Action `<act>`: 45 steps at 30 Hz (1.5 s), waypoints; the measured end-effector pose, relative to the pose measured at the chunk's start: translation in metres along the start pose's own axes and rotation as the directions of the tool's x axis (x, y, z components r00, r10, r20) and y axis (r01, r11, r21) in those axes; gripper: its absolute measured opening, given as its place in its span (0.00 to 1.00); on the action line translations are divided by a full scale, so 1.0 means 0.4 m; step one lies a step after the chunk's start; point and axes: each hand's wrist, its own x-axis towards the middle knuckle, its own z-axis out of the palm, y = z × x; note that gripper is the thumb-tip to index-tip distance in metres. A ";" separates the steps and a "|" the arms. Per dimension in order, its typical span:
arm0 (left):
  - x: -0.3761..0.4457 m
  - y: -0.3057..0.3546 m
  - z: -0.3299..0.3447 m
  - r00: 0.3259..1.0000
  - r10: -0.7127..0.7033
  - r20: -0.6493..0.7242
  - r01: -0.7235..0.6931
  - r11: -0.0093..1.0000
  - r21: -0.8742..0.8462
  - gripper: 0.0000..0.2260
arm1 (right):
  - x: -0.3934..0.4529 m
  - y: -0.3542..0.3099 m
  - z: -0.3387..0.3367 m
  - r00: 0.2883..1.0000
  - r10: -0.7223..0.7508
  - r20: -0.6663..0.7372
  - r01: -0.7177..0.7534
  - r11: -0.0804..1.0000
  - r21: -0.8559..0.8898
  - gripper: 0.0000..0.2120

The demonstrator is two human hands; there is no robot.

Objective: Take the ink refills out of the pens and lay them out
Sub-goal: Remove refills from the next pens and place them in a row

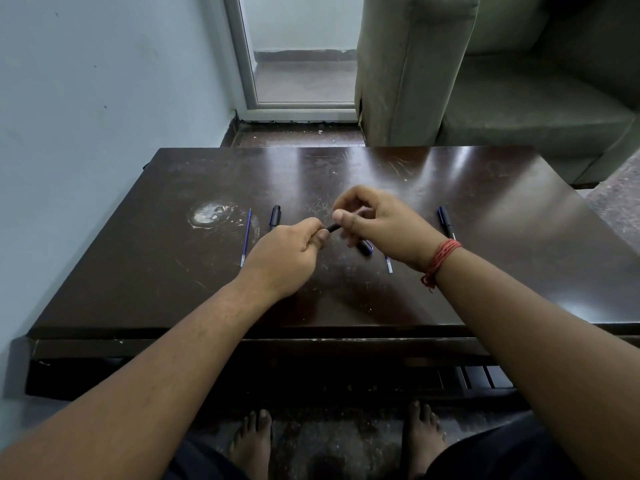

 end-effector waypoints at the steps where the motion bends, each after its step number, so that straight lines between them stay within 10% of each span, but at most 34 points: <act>1: -0.001 0.001 0.001 1.000 0.001 0.002 -0.001 1.000 0.007 0.12 | 0.002 -0.001 0.004 1.000 0.022 0.007 -0.022 0.999 -0.042 0.10; 27: 0.001 -0.023 0.012 0.999 0.043 0.007 -0.043 0.998 0.041 0.10 | -0.002 0.009 0.021 0.997 0.063 -0.035 -0.064 0.998 -0.020 0.07; 37: 0.003 -0.042 0.005 0.994 -0.087 -0.072 0.081 0.993 -0.085 0.08 | 0.008 0.024 -0.045 0.903 0.150 -0.402 -0.052 0.968 0.245 0.05; 41: 0.006 -0.047 0.001 0.982 -0.132 -0.138 0.117 0.987 -0.114 0.09 | 0.009 0.048 -0.034 0.867 0.022 -0.498 -0.132 0.973 -0.188 0.05; 45: 0.004 -0.043 0.001 0.974 -0.154 -0.166 0.138 0.985 -0.105 0.10 | 0.005 0.050 0.048 0.945 -0.133 -0.299 -0.074 0.803 -0.591 0.06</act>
